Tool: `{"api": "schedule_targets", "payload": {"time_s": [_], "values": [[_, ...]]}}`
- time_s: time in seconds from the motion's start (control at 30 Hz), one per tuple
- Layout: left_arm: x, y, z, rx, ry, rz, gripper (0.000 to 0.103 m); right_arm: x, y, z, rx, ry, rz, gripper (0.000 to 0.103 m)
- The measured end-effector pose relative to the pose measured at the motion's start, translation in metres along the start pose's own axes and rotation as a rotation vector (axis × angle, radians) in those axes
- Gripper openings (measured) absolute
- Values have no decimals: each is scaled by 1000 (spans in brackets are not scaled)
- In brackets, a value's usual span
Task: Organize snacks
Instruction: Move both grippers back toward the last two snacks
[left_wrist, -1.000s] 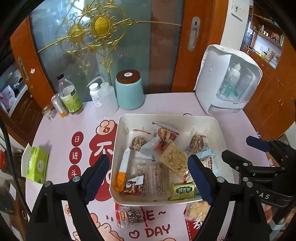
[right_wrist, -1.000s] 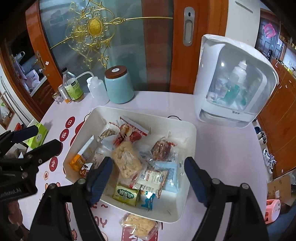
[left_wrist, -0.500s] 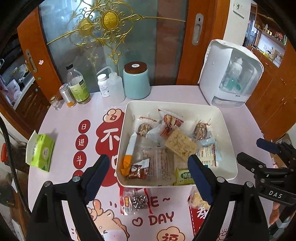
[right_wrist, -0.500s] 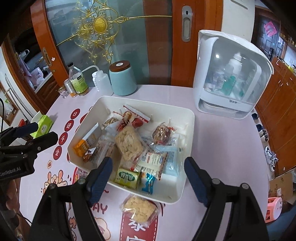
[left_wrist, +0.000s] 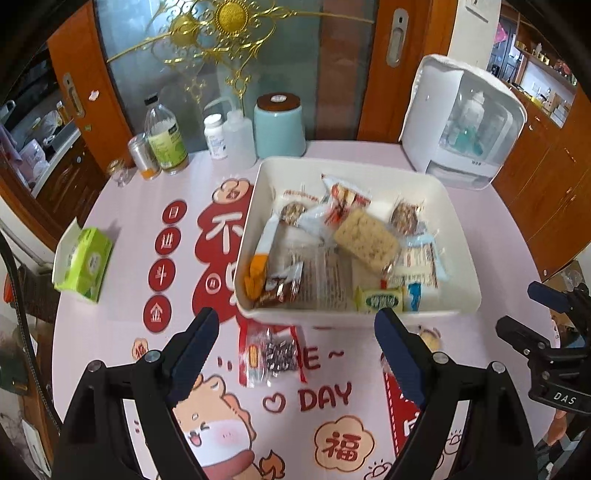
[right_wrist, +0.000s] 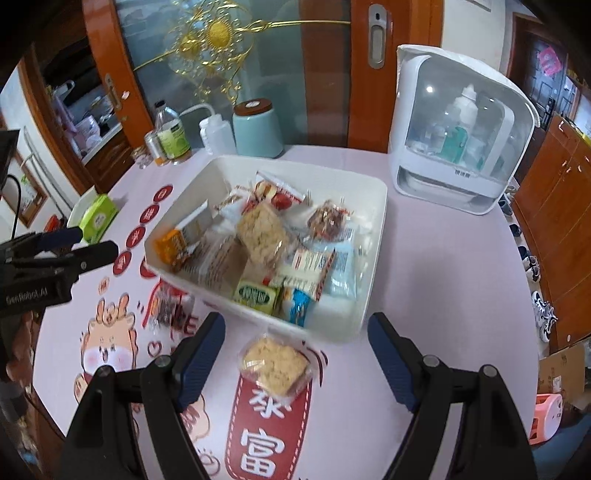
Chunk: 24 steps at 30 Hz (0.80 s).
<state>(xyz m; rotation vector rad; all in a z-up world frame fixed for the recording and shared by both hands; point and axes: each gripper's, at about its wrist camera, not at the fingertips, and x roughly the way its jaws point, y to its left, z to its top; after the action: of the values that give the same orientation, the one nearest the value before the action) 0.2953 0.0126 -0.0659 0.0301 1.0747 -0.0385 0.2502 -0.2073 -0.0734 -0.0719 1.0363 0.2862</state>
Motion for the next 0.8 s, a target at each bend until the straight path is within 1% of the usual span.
{"api": "schedule_targets", "payload": {"time_s": [0.2, 0.43, 0.6, 0.8], "values": [[10, 8, -27, -24, 45, 13, 86, 5, -1, -30, -25, 19, 27, 80], [35, 19, -56, -48, 121, 17, 86, 29, -1, -57, -54, 70, 39, 80], [63, 26, -70, -58, 196, 8, 86, 50, 3, -68, -87, 93, 50, 80], [99, 38, -79, -103, 276, -33, 86, 75, 3, -70, -113, 115, 67, 81]]}}
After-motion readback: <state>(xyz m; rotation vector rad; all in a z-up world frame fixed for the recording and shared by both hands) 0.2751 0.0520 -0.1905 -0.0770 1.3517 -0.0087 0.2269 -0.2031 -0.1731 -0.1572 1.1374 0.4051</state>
